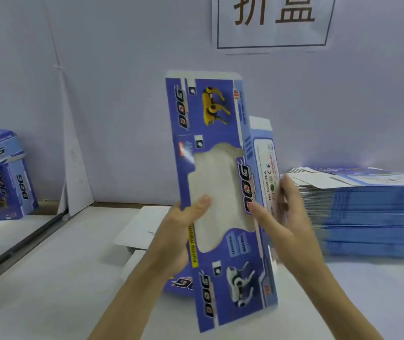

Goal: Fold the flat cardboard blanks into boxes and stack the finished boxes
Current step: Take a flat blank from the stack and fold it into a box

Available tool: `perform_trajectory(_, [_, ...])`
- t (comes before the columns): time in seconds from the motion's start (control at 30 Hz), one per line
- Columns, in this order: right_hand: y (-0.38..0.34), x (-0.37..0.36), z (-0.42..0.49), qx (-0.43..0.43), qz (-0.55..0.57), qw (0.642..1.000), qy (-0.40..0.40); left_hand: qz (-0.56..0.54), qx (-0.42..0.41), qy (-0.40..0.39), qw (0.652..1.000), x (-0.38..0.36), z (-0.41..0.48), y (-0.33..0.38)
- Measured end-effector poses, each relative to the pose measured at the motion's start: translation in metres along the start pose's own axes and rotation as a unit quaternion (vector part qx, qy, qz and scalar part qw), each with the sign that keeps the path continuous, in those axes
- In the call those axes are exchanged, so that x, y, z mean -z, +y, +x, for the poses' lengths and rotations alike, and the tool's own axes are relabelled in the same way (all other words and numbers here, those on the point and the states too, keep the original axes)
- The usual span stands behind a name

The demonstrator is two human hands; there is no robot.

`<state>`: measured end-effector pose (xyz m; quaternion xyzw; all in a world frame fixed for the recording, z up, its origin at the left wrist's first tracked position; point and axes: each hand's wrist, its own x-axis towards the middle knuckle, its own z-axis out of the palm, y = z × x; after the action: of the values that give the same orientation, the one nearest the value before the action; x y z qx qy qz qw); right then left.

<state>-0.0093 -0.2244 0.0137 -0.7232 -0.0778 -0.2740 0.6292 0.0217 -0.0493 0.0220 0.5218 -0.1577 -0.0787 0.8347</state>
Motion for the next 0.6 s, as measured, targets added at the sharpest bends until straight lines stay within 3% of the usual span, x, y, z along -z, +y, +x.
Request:
perform_trajectory(0.17, [0.002,0.029,0.006,-0.114,0.088,0.989,-0.037,0.071,-0.035,0.018,0.997,0.017,0.001,0.009])
perform_trajectory(0.27, [0.000,0.029,0.005,-0.095,0.133,0.986,-0.026,0.093,-0.038,0.031,0.994,0.020,0.002,0.012])
perform_trajectory(0.43, [-0.008,0.025,0.003,-0.097,0.158,0.979,-0.085,0.134,-0.062,0.034,0.988,0.022,0.001,0.018])
perform_trajectory(0.6, [-0.007,0.021,0.002,-0.104,0.162,0.979,-0.066,0.133,-0.053,0.037,0.989,0.023,-0.001,0.019])
